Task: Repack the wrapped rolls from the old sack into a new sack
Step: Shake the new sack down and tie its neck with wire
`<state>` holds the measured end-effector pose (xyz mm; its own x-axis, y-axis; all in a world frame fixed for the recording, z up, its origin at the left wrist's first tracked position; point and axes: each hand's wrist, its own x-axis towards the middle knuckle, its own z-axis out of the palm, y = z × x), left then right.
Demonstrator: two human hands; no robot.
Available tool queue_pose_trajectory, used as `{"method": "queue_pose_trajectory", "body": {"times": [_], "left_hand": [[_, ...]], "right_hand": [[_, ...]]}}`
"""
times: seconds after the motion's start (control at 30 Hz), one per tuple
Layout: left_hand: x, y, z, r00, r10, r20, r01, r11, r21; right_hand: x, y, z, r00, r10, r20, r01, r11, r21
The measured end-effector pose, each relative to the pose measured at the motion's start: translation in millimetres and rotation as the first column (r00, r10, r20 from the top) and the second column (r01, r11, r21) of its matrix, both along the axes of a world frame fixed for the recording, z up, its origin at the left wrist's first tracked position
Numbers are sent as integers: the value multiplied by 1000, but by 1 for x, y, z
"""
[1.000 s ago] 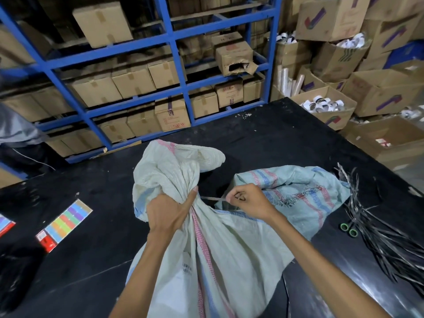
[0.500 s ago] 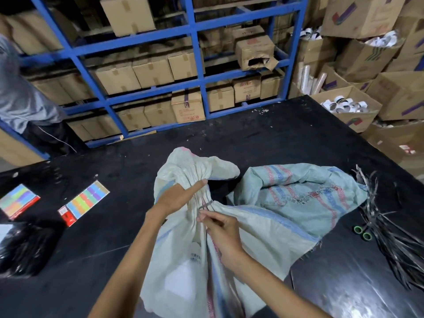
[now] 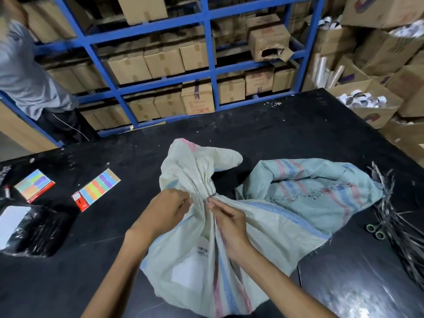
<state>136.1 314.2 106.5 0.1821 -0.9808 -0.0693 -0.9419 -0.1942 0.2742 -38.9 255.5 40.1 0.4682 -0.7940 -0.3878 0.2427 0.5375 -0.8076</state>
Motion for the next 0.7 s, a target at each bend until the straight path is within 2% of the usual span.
{"method": "queue_pose_trajectory", "body": {"times": [0.13,0.23,0.33,0.43,0.7], "left_hand": [[-26,4,19,987,-126,98,121,991,60],[-40,-8,21,984,-176,1,174,979,107],[-54,-25,22,979,-185,-87,199,960,195],[-60,-42,30,980,-156,-126,181,957,226],[-71,-75,40,975,-172,-140,202,949,240]], "right_hand": [[0,2,-3,998,60,31,-57,994,-91],[3,4,-8,995,99,-20,-101,974,-204],[0,2,-13,991,123,-45,-130,960,-250],[-4,0,-13,994,110,-17,-111,967,-230],[-5,-1,-1,996,56,72,-54,998,-26]]}}
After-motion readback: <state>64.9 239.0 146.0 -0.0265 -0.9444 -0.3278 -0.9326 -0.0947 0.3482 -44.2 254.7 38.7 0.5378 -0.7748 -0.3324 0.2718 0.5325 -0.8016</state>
